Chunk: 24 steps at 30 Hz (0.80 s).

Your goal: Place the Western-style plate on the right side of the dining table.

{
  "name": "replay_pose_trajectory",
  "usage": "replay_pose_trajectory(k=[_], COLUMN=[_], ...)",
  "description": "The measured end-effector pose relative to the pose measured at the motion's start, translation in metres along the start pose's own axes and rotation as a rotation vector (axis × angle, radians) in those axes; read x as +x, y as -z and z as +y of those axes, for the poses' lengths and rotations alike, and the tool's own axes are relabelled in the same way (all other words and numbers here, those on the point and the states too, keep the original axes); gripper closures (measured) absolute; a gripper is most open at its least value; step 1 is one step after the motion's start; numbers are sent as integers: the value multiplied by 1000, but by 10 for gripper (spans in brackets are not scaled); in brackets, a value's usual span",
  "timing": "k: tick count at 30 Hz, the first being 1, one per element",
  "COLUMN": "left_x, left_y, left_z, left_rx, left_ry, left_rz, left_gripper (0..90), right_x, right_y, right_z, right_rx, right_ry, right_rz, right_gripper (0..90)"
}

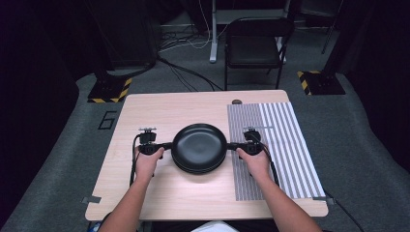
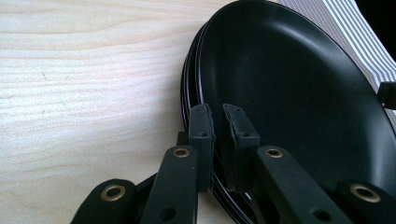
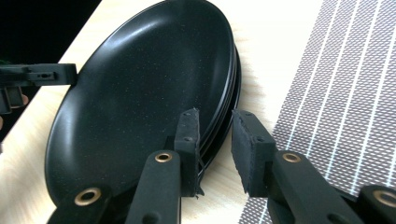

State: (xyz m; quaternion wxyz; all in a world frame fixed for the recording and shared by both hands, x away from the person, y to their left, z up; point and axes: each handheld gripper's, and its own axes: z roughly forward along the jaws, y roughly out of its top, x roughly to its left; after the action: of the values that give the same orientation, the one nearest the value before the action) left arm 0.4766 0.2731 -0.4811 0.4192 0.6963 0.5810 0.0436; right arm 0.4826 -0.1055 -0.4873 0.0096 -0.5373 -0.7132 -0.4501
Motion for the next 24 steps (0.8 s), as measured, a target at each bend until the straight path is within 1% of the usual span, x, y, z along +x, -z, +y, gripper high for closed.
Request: replay_pose_trajectory(k=[1, 3, 6, 7, 8, 9, 10, 11, 12, 17, 21, 24], left_x=[0, 1, 1, 1, 1, 1, 1, 0, 0, 1, -1, -1], left_y=[0, 0, 0, 0, 0, 0, 0, 0, 0, -2, -3, -3], left_z=[0, 0, 0, 0, 0, -1, -1, -1, -1, -1, -1, -1], left_rx=[0, 0, -3, -2, -2, -3, -5, -8, -8, 0, 2, 7], left_ry=[1, 5, 12, 9, 9, 8, 11, 13, 15, 17, 19, 21], left_rz=[-2, -5, -9, -9, -9, -9, -7, -3, -2, -6, 3, -5], left_gripper=[827, 827, 827, 827, 827, 827, 827, 827, 827, 808, 809, 812], right_x=[0, 1, 2, 3, 3, 3, 3, 1, 1, 2, 1, 0], right_y=[-1, -3, -6, -9, -9, -11, -11, -14, -14, -14, -14, -14], right_z=[0, 1, 1, 1, 1, 1, 1, 1, 1, 1, 2, 1], right_rx=[6, 15, 26, 40, 40, 49, 49, 57, 56, 57, 62, 58], right_ry=[-12, -18, -19, -18, -18, -39, -39, -64, -78, -73, -99, -107], right_rz=[8, 15, 15, 6, 6, 8, 8, 25, 25, 16, 22, 22], right_gripper=[720, 725, 736, 729, 729, 728, 728, 730, 733, 734, 741, 742])
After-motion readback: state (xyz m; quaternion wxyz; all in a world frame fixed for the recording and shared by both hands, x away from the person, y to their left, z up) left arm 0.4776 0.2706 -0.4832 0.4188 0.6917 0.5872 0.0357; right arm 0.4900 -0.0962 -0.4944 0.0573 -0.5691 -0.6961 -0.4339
